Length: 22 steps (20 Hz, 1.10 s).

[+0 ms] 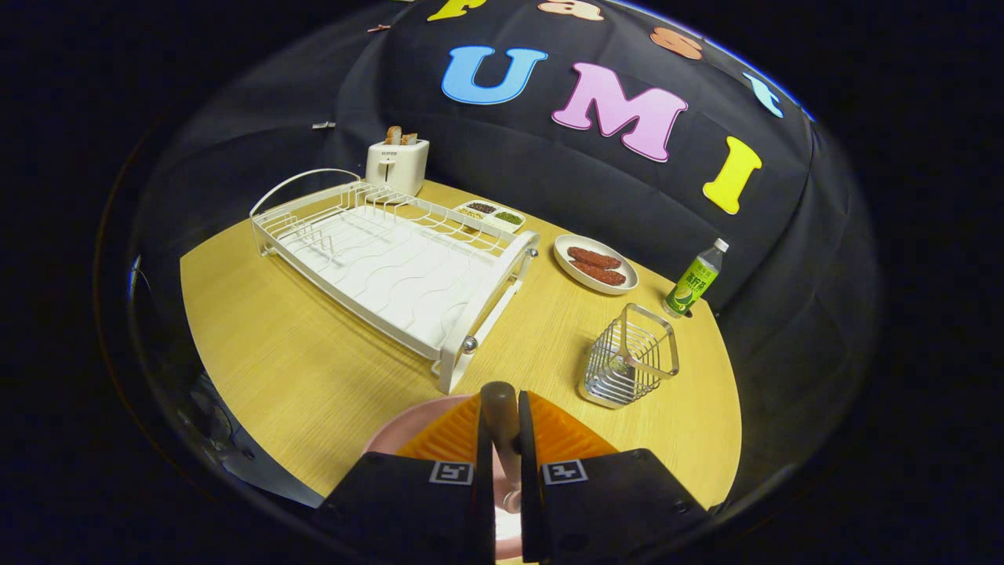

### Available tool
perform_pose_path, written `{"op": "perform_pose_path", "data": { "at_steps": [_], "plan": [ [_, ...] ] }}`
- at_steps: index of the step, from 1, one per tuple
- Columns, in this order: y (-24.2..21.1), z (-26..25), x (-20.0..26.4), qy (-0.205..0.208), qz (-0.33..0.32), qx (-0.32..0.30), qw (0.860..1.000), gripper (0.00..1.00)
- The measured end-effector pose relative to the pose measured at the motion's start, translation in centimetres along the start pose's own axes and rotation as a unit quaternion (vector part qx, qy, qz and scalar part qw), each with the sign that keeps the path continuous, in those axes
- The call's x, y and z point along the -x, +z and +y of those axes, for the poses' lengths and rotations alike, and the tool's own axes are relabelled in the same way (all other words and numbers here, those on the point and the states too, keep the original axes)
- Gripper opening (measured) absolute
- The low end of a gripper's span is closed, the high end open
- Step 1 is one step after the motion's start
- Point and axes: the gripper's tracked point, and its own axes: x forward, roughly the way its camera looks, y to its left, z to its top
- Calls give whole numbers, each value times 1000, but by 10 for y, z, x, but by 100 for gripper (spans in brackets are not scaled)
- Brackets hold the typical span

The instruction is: Take the plate from the dish rack, then take the spoon from the basket and place it into the plate.

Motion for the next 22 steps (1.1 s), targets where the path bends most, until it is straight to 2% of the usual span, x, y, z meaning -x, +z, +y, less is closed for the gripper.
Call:
{"op": "perform_pose_path", "data": {
  "at_steps": [6, 7, 9, 10, 12, 17, 22],
  "plan": [
    [-3, 27, 7, 55, 5, 4, 998, 22],
    [-2, 34, 8, 69, 5, -4, 998, 30],
    [1, 50, 17, 105, 3, -16, 994, 52],
    [3, 50, 22, 110, 0, -15, 994, 62],
    [11, 44, 34, 108, -12, -21, 994, 98],
    [58, 8, 66, 59, -77, -65, 993, 98],
    [114, -46, 103, 0, -144, -105, 984, 98]
  ]
}}
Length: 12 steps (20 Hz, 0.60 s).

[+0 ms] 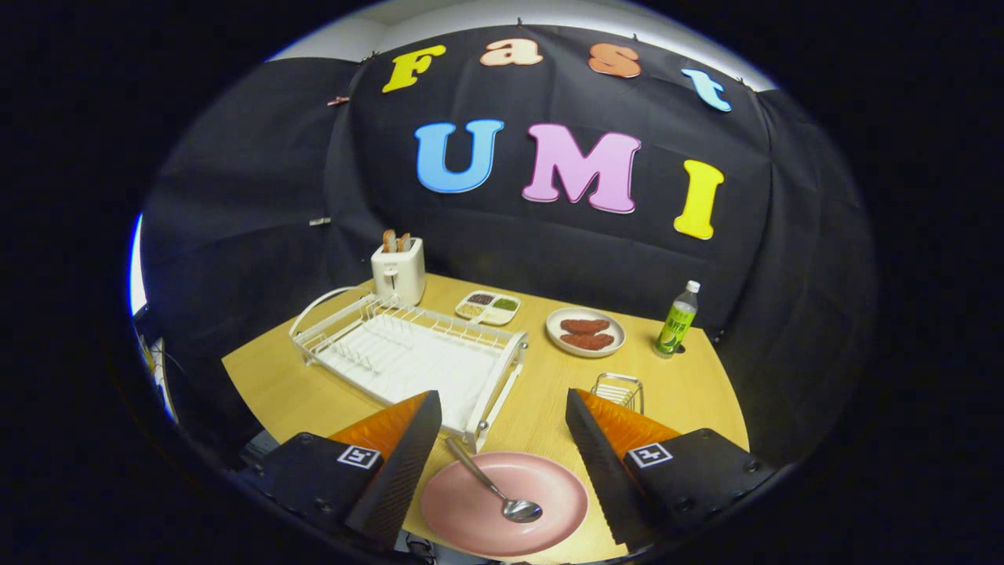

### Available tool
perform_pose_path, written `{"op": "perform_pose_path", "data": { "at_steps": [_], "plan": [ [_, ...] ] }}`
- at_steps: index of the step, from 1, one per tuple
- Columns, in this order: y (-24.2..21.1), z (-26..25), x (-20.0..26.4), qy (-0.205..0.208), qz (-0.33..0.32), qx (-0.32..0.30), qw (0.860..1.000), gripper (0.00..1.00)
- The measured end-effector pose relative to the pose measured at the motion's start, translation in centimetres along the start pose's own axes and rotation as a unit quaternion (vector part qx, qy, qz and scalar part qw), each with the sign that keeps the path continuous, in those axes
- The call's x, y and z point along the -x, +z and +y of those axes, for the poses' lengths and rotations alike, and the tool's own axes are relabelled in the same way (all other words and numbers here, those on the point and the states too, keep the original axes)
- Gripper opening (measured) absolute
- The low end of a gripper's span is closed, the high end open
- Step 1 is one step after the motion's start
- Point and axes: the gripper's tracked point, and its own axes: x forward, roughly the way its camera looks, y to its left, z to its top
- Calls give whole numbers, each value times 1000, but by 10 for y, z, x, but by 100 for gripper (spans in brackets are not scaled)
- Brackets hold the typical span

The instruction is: Take the plate from the dish rack, then take the spoon from the basket and place it into the plate.

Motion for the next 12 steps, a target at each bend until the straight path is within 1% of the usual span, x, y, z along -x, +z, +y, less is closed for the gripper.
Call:
{"op": "perform_pose_path", "data": {
  "at_steps": [3, 6, 8, 10, 12],
  "plan": [
    [53, -35, 18, -41, -58, -27, 997, 98],
    [92, -80, 36, -84, -109, -13, 990, 98],
    [104, -113, 49, -113, -122, -12, 986, 98],
    [111, -135, 62, -128, -132, -39, 982, 98],
    [114, -165, 76, -148, -139, -52, 978, 98]
  ]
}}
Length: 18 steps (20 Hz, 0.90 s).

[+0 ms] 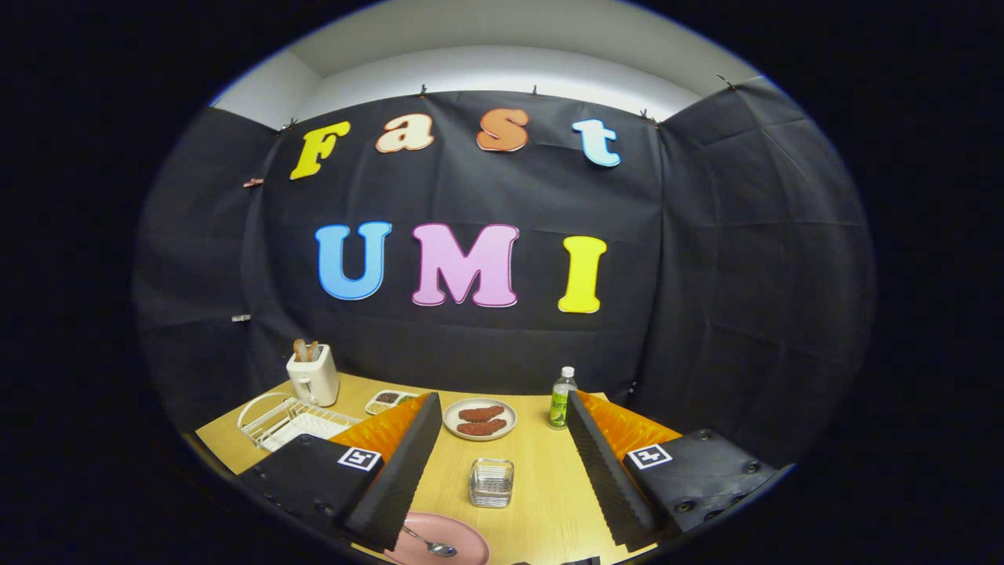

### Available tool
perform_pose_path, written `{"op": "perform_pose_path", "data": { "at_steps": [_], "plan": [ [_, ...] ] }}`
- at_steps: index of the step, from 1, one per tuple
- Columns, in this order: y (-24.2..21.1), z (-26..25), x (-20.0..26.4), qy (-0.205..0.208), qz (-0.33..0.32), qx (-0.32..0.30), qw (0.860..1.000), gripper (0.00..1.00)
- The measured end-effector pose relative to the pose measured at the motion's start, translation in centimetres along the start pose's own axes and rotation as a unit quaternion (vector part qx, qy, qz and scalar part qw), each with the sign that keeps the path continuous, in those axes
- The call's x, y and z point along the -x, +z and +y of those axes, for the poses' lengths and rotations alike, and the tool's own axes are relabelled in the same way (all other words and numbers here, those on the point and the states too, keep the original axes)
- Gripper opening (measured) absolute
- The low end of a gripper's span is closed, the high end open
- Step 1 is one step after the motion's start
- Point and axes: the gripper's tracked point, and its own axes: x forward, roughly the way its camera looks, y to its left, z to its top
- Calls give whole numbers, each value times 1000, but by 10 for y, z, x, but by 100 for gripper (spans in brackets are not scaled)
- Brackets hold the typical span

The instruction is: Take the plate from the dish rack, then take the spoon from the basket and place it into the plate.

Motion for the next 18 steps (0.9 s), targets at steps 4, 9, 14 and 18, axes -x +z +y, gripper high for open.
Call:
{"op": "perform_pose_path", "data": {
  "at_steps": [4, 9, 14, 18],
  "plan": [
    [6, -46, -7, -15, -9, -13, 1000, 98],
    [-3, -81, -32, -8, -16, -14, 1000, 97],
    [-15, -80, -41, 28, -13, -14, 999, 98],
    [-8, -75, -40, 36, -16, -22, 999, 98]
  ]
}}
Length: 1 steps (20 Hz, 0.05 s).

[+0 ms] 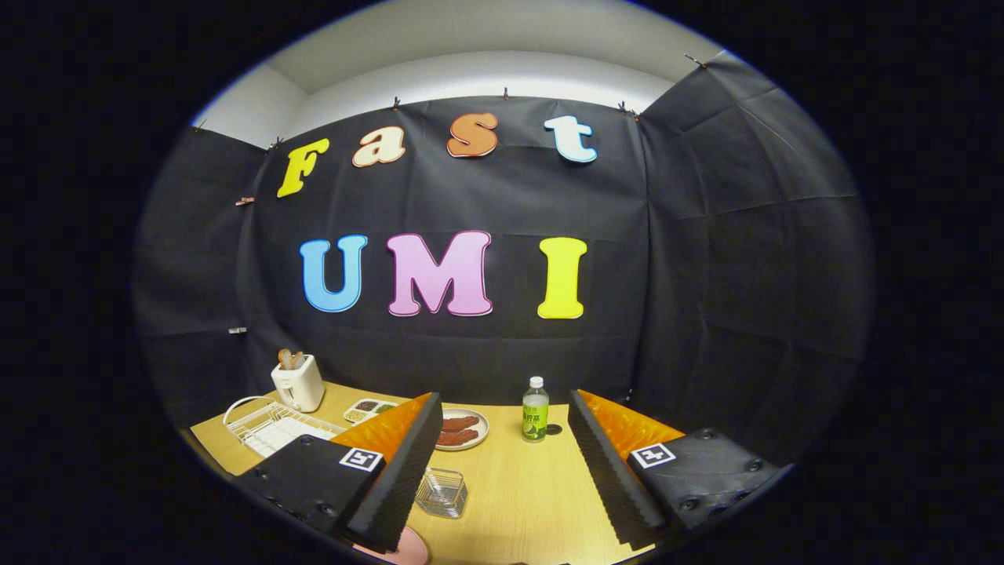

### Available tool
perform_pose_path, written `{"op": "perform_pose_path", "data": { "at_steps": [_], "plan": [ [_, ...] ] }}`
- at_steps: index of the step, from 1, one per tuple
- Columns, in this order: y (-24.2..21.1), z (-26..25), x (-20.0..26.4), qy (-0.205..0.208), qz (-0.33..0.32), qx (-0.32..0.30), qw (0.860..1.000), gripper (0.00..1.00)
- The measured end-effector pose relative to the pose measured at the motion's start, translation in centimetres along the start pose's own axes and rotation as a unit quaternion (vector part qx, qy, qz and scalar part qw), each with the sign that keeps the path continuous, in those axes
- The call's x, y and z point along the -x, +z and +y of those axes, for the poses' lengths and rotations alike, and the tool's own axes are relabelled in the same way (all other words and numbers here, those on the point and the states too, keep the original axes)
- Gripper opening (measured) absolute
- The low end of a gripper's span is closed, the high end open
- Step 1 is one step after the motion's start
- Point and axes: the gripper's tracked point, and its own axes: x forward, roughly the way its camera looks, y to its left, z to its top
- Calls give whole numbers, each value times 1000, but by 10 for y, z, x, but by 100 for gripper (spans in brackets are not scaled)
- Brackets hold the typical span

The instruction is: Take the plate from the dish rack, then take the spoon from the basket and place it into the plate.

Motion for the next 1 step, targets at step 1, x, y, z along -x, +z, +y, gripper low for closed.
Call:
{"op": "perform_pose_path", "data": {
  "at_steps": [1],
  "plan": [
    [2, 2, -1, 1, -1, -4, 1000, 98]
  ]
}}
